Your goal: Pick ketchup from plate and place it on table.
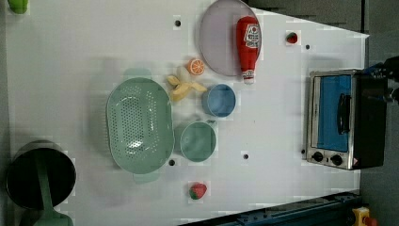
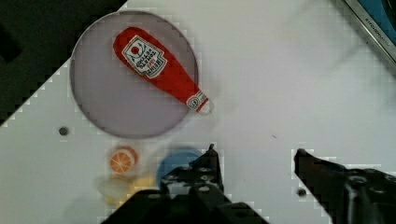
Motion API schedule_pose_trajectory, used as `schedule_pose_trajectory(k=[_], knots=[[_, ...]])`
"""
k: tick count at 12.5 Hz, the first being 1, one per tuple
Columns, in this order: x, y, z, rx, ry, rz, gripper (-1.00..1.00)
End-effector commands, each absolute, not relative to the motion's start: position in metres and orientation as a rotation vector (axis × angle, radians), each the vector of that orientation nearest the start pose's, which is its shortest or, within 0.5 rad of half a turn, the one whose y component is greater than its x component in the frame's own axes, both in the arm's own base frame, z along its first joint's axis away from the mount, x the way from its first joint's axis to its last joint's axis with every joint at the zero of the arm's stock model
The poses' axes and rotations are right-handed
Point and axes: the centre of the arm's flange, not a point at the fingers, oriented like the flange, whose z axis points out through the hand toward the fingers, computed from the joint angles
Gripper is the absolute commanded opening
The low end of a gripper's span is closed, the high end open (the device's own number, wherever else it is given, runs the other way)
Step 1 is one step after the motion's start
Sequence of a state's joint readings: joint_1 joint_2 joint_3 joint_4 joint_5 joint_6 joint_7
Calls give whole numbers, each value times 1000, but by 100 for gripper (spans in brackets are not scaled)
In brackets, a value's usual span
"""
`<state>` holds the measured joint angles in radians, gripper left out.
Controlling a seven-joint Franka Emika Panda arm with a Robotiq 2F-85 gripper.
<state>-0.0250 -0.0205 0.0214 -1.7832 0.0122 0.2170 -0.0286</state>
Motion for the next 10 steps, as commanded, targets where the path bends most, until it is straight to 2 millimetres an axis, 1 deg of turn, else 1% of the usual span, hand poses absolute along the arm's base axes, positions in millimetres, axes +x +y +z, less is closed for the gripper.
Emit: schedule_pose_trajectory(k=[1, 3, 5, 6, 10], knots=[[507, -8, 566, -2882, 1290, 84, 58], [512, -7, 561, -2887, 1275, 78, 100], [522, -5, 549, -2893, 1253, 73, 100], [528, -4, 540, -2901, 1236, 81, 100], [553, 2, 492, -2927, 1194, 155, 100]])
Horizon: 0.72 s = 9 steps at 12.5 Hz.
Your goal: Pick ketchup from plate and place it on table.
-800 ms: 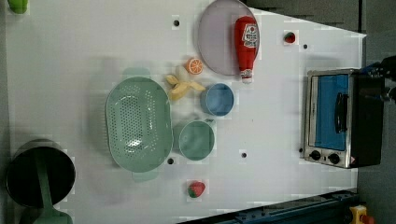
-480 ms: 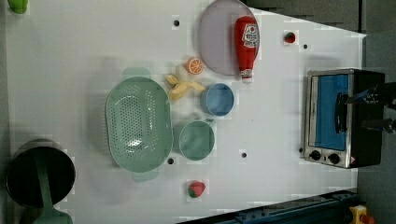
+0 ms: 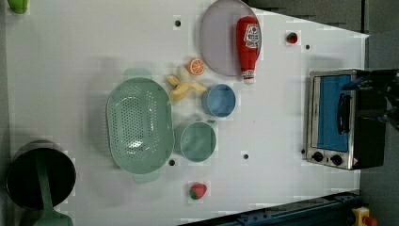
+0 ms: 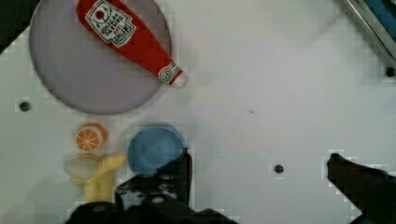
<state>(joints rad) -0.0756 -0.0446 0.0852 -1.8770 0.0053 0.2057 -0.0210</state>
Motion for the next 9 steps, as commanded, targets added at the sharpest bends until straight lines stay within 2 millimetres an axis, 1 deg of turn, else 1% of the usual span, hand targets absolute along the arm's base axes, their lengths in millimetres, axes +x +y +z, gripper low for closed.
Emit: schedule_pose_trajectory(k=[1, 5, 6, 7, 9], knots=[[560, 4, 479, -2929, 1187, 159, 100], [584, 13, 429, -2932, 1149, 158, 100], [590, 14, 416, -2941, 1115, 156, 100], [595, 16, 403, -2960, 1049, 151, 100], [607, 20, 377, -3006, 859, 125, 100]])
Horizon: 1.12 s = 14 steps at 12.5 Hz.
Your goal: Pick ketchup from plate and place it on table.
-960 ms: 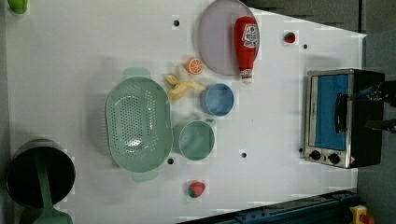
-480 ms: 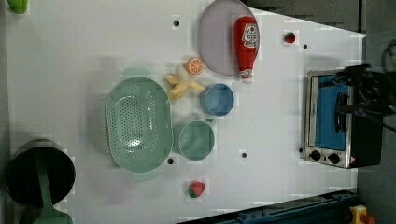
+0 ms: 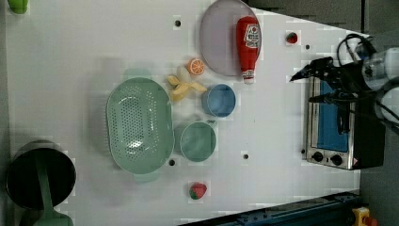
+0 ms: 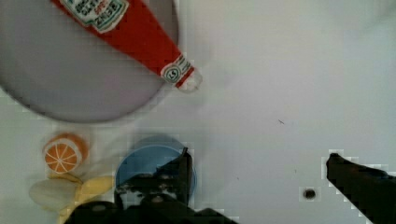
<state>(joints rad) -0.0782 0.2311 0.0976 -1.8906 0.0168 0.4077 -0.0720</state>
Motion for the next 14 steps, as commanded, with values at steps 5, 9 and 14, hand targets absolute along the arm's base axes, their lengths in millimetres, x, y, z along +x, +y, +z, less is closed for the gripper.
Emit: schedule_pose_trajectory(k=[5, 9, 14], knots=[[641, 27, 315, -3074, 401, 54, 100], [667, 30, 268, -3084, 162, 66, 100], [701, 40, 231, -3133, 63, 1, 100]])
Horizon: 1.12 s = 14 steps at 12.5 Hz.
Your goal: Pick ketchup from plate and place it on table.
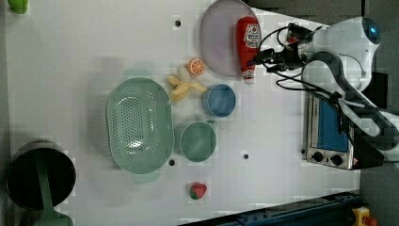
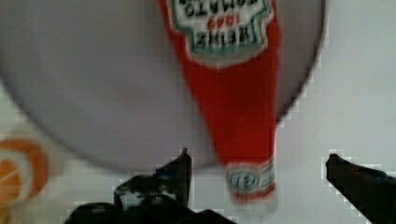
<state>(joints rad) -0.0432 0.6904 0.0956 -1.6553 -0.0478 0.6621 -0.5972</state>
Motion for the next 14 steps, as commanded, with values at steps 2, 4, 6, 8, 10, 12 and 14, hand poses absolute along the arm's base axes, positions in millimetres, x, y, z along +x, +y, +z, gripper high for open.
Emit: schedule_pose_trajectory(k=[2, 4, 6, 8, 10, 12, 14], knots=[[710, 42, 216, -3158, 17, -32, 100], [714, 43, 198, -3154, 14, -48, 100], [713, 43, 181, -3151, 15, -47, 100], [715, 43, 170, -3144, 15, -98, 100], [716, 41, 162, -3139, 18, -137, 69], [717, 42, 162, -3138, 17, -142, 25], [723, 45, 174, -3131, 14, -179, 25]])
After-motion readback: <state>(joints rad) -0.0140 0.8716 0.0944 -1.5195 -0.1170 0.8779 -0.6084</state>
